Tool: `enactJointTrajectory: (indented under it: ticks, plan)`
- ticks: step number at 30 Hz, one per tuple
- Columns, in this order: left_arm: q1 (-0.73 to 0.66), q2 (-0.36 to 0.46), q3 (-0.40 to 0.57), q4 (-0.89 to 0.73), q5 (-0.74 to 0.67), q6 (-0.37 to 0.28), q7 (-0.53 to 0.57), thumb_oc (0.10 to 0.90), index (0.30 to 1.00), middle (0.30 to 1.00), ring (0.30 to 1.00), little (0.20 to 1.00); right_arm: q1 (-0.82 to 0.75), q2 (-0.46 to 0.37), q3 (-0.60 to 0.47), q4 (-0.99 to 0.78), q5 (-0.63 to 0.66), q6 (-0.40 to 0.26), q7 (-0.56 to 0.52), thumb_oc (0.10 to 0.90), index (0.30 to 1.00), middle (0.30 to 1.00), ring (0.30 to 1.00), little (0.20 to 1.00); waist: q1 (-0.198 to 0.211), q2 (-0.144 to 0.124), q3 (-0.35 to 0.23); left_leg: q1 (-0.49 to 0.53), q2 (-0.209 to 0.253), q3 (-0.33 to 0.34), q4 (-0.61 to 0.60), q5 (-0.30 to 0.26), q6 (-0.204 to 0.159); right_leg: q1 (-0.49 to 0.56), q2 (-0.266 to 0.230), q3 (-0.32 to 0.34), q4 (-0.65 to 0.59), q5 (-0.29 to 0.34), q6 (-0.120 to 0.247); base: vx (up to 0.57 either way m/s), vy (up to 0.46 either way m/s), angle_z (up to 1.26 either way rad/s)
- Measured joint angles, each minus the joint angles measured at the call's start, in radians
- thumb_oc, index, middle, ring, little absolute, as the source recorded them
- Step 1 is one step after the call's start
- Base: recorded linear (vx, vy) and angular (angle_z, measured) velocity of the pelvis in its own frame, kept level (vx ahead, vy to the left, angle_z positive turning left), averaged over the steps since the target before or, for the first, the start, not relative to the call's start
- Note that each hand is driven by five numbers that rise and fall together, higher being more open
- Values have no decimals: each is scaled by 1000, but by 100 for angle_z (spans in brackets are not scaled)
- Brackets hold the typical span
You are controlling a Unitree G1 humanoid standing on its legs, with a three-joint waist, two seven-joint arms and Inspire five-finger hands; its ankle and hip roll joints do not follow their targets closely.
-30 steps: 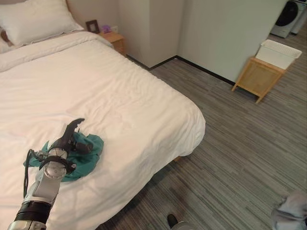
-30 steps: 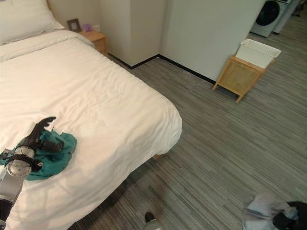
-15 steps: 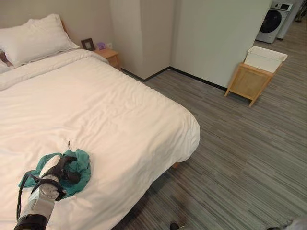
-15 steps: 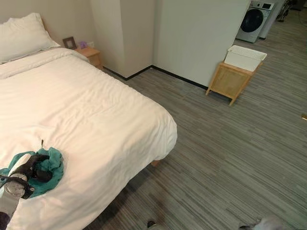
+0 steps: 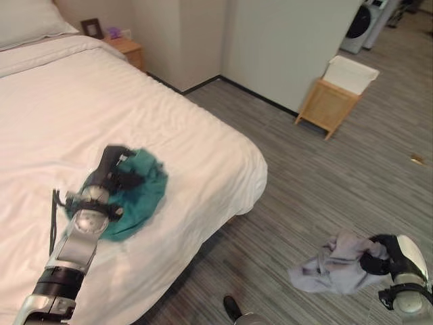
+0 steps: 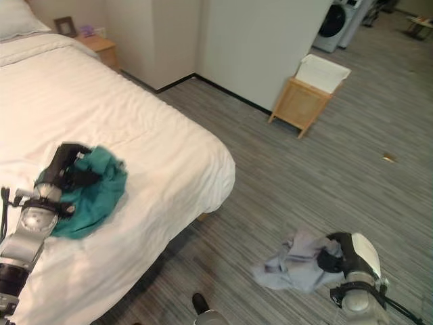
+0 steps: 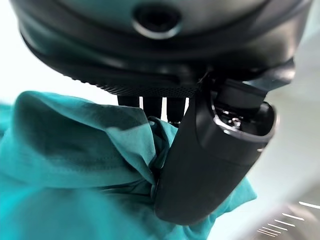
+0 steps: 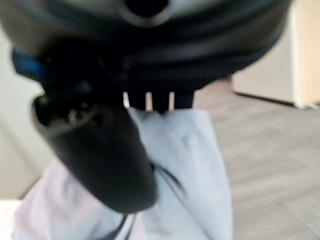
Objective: Pick up bed clothes into laundry basket.
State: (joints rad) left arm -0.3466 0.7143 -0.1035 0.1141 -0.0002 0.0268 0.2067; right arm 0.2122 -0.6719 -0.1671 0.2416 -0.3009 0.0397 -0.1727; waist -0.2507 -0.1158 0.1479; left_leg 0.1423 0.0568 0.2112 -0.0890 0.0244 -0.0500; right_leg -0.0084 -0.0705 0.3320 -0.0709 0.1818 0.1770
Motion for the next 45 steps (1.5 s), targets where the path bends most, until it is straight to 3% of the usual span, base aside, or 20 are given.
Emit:
enactJointTrajectory:
  ticks: [1, 3, 5, 6, 8, 10, 13, 18, 21, 23, 24, 26, 29, 32, 35, 36, 38, 42, 43, 45]
  plan:
    - [-90, 26, -22, -55, -1, -37, 17, 400, 300, 300, 300, 300, -46, -30, 26, -33, -33, -25, 0, 400, 300, 300, 300, 300, 8, 22, 20, 26, 37, 84, 0, -6, 3, -14, 10, -134, -4, 43, 46, -132, -66, -102]
    - [-164, 17, -37, -107, -4, -83, 47, 400, 300, 300, 300, 300, -62, -65, 22, -46, -46, -28, -3, 400, 300, 300, 300, 300, 31, 53, 31, 50, 49, 169, 1, -22, 4, -21, -46, -552, 10, -90, -92, -39, -88, -137]
    - [-200, 13, -38, -164, -21, -113, 70, 400, 300, 300, 300, 300, -83, -90, 21, -76, -49, -32, -4, 400, 300, 300, 300, 300, 69, 100, 35, 82, 76, 264, 1, -36, -16, -16, -127, -758, 51, -97, -92, -12, -120, -136]
    - [-215, 13, -39, -171, -21, -131, 71, 400, 300, 300, 300, 300, -84, -91, 23, -97, -49, -36, -4, 400, 300, 300, 300, 300, 80, 114, 35, 97, 87, 294, 4, -41, -25, -8, -148, -774, 49, -85, -99, -13, -131, -96]
    - [-224, 14, -36, -174, -19, -148, 74, 400, 300, 300, 300, 300, -88, -90, 48, -139, -52, -40, -5, 400, 300, 300, 300, 300, 78, 107, 33, 140, 89, 332, 22, -64, -81, 33, -159, -722, 45, 52, -146, -4, -178, -83]
    - [-220, 2, -46, -176, -17, -151, 76, 400, 300, 300, 300, 300, -133, -76, 99, -150, -65, -37, -5, 400, 300, 300, 300, 300, 78, 91, 43, 76, 133, 354, 133, -116, -115, 38, -143, -709, 15, 51, -154, 0, -215, -84]
    - [-210, -21, -61, -175, -18, -149, 73, 400, 300, 300, 300, 300, -210, -74, 120, -158, -77, -36, -5, 400, 300, 300, 300, 300, 87, 124, 46, 73, 121, 342, -9, 3, -96, 20, -82, -690, 3, 45, -135, 25, -303, -99]
    - [27, -155, 46, -234, -18, -163, 73, 400, 300, 300, 300, 300, -218, -63, 140, -263, -79, -49, -35, 400, 300, 300, 300, 300, 91, 118, 33, 179, 175, 446, 37, -30, -155, 67, -15, -672, -19, -23, -126, 179, -394, -85]
    - [195, -180, 76, -168, -40, -140, 69, 400, 300, 300, 300, 300, -217, -39, 207, -268, -71, -73, -32, 400, 300, 300, 300, 300, 140, 83, 10, 157, 288, 438, 300, -67, -199, 95, 35, -620, -20, -55, -186, 299, -452, -85]
    - [267, -185, 105, -120, -62, -113, 68, 400, 300, 300, 300, 300, -226, -37, 227, -284, -67, -96, -28, 400, 300, 300, 300, 300, 171, 97, 7, 80, 392, 331, 575, -55, -192, 104, 80, -571, 8, -77, -237, 334, -379, -100]
    - [310, -198, 111, -115, -80, -98, 73, 400, 300, 300, 300, 300, -217, -33, 232, -291, -57, -101, -29, 400, 300, 300, 300, 300, 198, 80, 7, -47, 382, 131, 751, -19, -126, 111, 83, -517, 11, -110, -256, 98, -103, -75]
    - [351, -221, 93, -116, -80, -95, 70, 400, 300, 300, 300, 300, -216, -34, 244, -291, -43, -88, -25, 400, 300, 300, 300, 300, 228, 42, 17, -146, 273, -5, 728, -108, -134, 122, 38, -473, -5, -112, -259, 250, -132, -67]
    - [350, -292, 61, -117, -78, -96, 68, 400, 300, 300, 300, 300, -226, -31, 247, -284, -41, -85, -25, 400, 300, 300, 300, 300, 240, 52, 40, -234, 168, 46, 501, -111, -110, 141, 1, -435, -21, -122, -243, 284, -13, -45]
    - [349, -309, 20, -115, -77, -106, 60, 400, 300, 300, 300, 300, -238, -35, 301, -252, -38, -88, -26, 400, 300, 300, 300, 300, 246, 78, 46, -270, 62, 107, 163, 16, -78, 165, -4, -395, -29, -158, -199, 458, 32, -53]
    - [336, -340, 12, -111, -78, -113, 56, 400, 300, 300, 300, 300, -245, -51, 345, -193, -38, -82, -25, 400, 300, 300, 300, 300, 263, 138, 31, -307, 64, 110, 2, 78, -131, 180, 15, -392, -29, -203, -184, 422, 27, -73]
    - [333, -347, 13, -114, -79, -114, 50, 400, 300, 300, 300, 300, -239, -52, 359, -185, -38, -76, -21, 400, 300, 300, 300, 300, 284, 149, 33, -304, 63, 114, 29, 112, -105, 195, 0, -375, -30, -212, -166, 530, 53, -93]
    - [330, -336, 13, -115, -79, -113, 43, 400, 300, 300, 300, 300, -221, -45, 367, -187, -37, -76, -14, 400, 300, 300, 300, 300, 285, 115, 51, -300, 42, 139, 98, 117, -92, 237, -35, -404, -20, -235, -128, 819, 102, -47]
    - [359, -289, 23, -119, -78, -104, 41, 400, 300, 300, 300, 300, -224, 66, 377, -188, -38, -78, -2, 400, 300, 300, 300, 300, 345, 46, 50, -260, 28, 196, 212, 11, 107, 275, -56, -434, 97, -246, -119, 625, 48, -58]
    - [353, -289, 21, -118, -78, -106, 42, 400, 300, 300, 300, 300, -227, 66, 382, -199, -39, -77, -2, 400, 300, 300, 300, 300, 336, 43, 52, -236, 13, 191, 182, 5, 109, 261, -64, -434, 144, -234, -74, 379, 57, 9]
    - [352, -280, 15, -113, -75, -94, 42, 400, 300, 300, 300, 300, -243, 98, 400, -203, -38, -75, 6, 400, 300, 300, 300, 300, 303, 64, 64, -131, 15, 190, 88, 44, 127, 61, -82, -421, 616, -219, 81, 399, 102, 20]
